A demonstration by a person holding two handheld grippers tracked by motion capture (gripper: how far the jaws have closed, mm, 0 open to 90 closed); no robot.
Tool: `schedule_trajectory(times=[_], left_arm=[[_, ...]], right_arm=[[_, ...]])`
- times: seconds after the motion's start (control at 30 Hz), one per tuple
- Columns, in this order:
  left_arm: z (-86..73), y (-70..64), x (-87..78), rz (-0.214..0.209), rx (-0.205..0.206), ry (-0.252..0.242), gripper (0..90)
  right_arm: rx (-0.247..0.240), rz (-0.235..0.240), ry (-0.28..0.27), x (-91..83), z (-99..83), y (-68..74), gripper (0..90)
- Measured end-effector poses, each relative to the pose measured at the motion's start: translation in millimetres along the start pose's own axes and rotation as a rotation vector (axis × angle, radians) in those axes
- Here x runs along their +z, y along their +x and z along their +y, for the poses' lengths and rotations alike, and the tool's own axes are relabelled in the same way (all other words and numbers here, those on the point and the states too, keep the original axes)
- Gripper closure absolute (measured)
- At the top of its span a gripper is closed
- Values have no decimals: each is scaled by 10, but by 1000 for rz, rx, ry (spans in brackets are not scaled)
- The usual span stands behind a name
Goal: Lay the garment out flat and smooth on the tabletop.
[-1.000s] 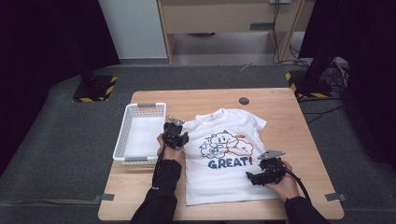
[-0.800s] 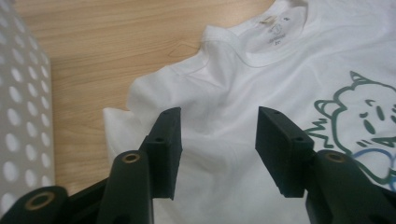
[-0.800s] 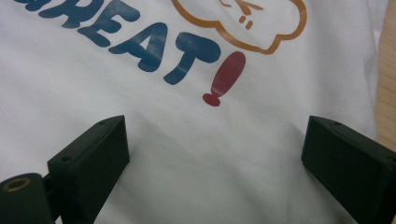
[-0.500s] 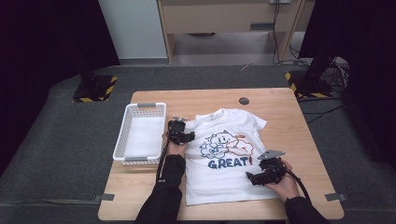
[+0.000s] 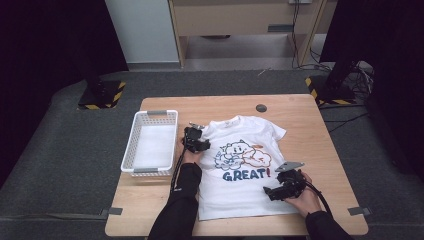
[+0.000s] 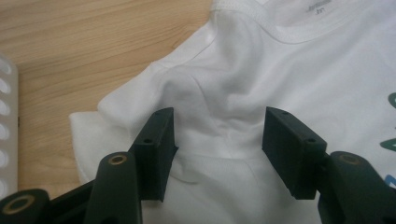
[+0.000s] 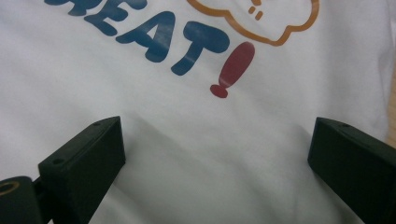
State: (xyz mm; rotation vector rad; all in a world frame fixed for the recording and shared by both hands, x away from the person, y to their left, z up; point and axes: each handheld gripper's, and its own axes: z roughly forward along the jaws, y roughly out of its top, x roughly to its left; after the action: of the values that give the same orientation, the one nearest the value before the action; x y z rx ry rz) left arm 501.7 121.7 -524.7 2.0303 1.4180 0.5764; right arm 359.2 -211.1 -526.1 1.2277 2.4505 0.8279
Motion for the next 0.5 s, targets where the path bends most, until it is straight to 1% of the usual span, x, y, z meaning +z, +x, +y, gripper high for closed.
schedule_trajectory(times=[0.1,0.17,0.27,0.3,0.33,0.5], left_arm=[[16,18,24,3,-12,-6,440],[26,30,34,2,-12,-5,431],[63,47,50,5,-2,15,413],[75,56,56,6,-4,21,385],[82,64,59,5,-5,26,376],[97,67,46,0,-18,39,370]], right_arm=[[-5,4,11,-14,-7,9,38],[-10,7,21,-34,-21,13,39],[-16,11,35,-66,-49,15,38],[-19,11,40,-79,-61,15,39],[-18,12,44,-88,-69,18,39],[-17,12,48,-111,-94,28,39]])
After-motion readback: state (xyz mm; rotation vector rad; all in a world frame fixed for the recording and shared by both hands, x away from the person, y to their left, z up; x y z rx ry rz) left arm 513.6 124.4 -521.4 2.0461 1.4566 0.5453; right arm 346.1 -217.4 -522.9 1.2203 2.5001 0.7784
